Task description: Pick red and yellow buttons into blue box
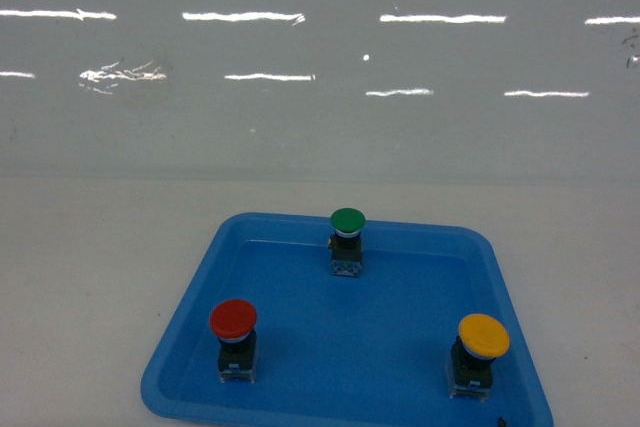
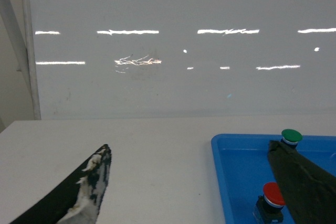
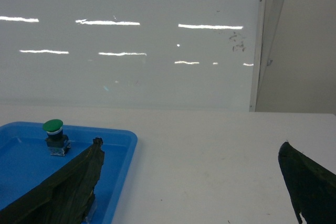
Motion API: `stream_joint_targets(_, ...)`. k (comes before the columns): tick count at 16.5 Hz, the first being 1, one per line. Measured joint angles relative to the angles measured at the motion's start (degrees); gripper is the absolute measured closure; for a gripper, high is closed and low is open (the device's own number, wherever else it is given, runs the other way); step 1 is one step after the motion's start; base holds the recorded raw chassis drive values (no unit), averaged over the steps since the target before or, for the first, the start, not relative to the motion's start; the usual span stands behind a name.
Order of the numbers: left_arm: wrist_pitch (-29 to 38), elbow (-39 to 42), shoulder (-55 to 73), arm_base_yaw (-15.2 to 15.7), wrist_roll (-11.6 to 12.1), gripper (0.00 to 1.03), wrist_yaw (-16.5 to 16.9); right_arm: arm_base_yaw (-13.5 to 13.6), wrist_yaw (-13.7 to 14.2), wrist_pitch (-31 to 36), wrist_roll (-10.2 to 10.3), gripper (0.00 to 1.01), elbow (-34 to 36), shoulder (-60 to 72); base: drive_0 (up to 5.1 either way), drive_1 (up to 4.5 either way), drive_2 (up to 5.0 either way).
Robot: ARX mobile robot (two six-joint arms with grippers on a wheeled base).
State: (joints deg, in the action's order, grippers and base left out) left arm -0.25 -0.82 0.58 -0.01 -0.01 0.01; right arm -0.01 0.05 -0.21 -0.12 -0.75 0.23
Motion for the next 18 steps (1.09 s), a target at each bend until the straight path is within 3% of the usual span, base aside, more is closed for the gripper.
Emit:
stream_joint_targets(1, 0.0, 0.0, 0.0, 0.0, 0.02, 0.03, 0.0, 0.0, 0.0, 0.0, 0.02, 0.04, 0.0, 0.0, 0.0, 0.0, 0.0)
stream_joint_targets(14, -0.11, 0.0, 0.0, -0.42, 0.07, 0.05, -0.17, 0.0, 0.0, -0.02, 0.02, 0.03, 0.0, 0.0, 0.0, 0.0, 0.0)
stream_joint_targets(18, -0.92, 0.0, 0.11, -0.98, -0.02, 0.05, 0.04, -0.17, -0.94, 2.82, -0.37, 0.03, 0.02, 1.77, 0.0, 0.0, 0.0)
